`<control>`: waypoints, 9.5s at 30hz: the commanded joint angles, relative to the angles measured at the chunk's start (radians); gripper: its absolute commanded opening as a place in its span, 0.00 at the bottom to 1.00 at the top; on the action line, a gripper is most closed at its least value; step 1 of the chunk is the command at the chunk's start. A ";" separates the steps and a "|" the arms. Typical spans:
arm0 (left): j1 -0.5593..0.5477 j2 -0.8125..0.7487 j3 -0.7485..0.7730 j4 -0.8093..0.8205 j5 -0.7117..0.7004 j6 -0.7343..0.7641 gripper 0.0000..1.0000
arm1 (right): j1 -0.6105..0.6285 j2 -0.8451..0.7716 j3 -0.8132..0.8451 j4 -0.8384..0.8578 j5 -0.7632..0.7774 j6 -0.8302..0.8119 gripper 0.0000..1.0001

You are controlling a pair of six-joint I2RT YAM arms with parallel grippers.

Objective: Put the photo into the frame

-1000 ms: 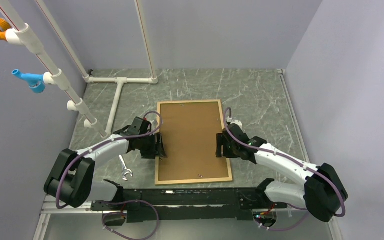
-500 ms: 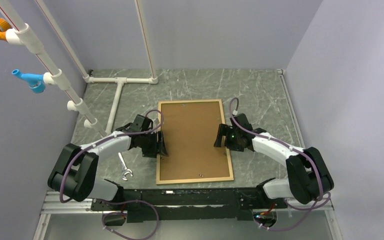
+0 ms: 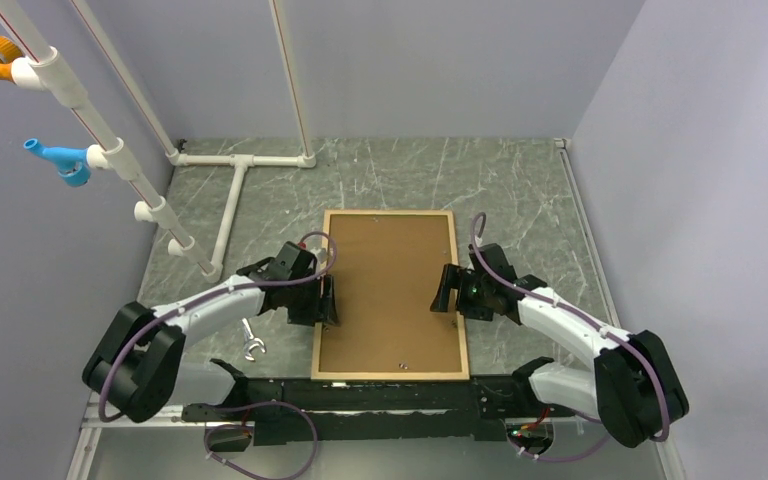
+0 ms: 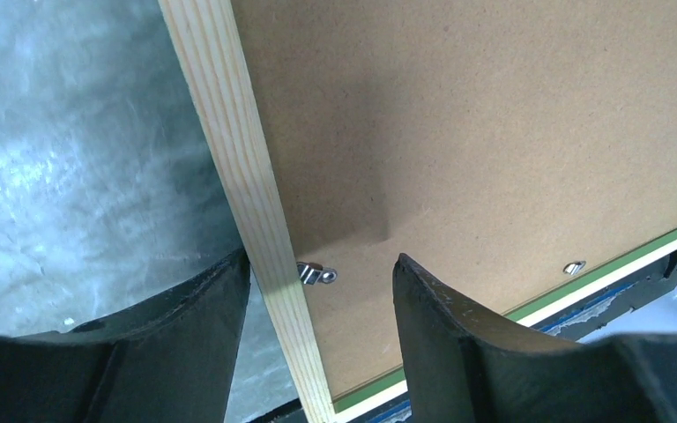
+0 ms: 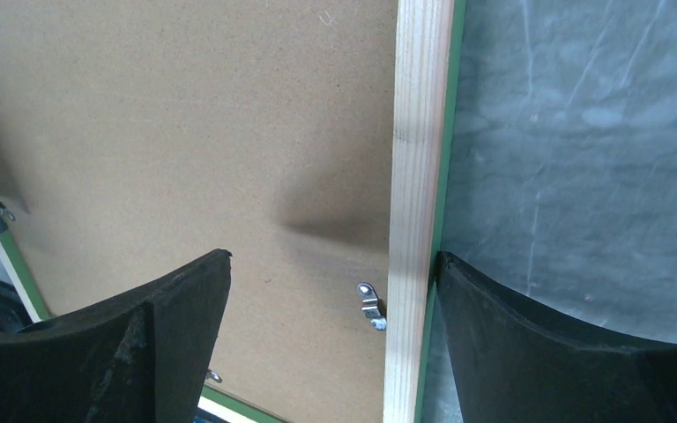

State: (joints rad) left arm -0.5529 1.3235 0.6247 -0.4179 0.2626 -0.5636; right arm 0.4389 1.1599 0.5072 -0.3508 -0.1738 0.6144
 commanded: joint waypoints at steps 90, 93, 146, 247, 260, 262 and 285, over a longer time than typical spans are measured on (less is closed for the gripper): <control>0.289 0.516 0.649 -0.125 -0.176 0.142 0.68 | -0.127 0.386 0.377 0.115 -0.097 -0.056 1.00; 0.270 0.536 0.658 -0.123 -0.179 0.144 0.66 | -0.128 0.400 0.387 0.115 -0.105 -0.056 0.99; 0.191 0.236 0.365 -0.155 -0.120 0.109 0.52 | -0.123 0.239 0.225 0.014 -0.088 -0.077 1.00; 0.077 0.206 0.188 0.054 -0.355 -0.625 0.00 | 0.018 -0.036 0.154 -0.312 0.012 0.237 0.97; 0.030 0.175 0.147 0.072 -0.322 -0.622 0.00 | 0.087 0.023 0.059 -0.206 0.032 0.279 0.81; 0.013 0.169 0.132 0.078 -0.318 -0.623 0.00 | 0.086 0.046 0.066 -0.181 0.050 0.274 0.79; -0.247 0.231 0.072 0.253 -0.151 -0.660 0.00 | -0.078 0.276 0.328 -0.127 0.105 0.033 0.77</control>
State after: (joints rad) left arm -0.6632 1.4994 0.7033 -0.1555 -0.1551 -1.2255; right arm 0.3607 1.4166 0.7353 -0.6540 -0.0216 0.6941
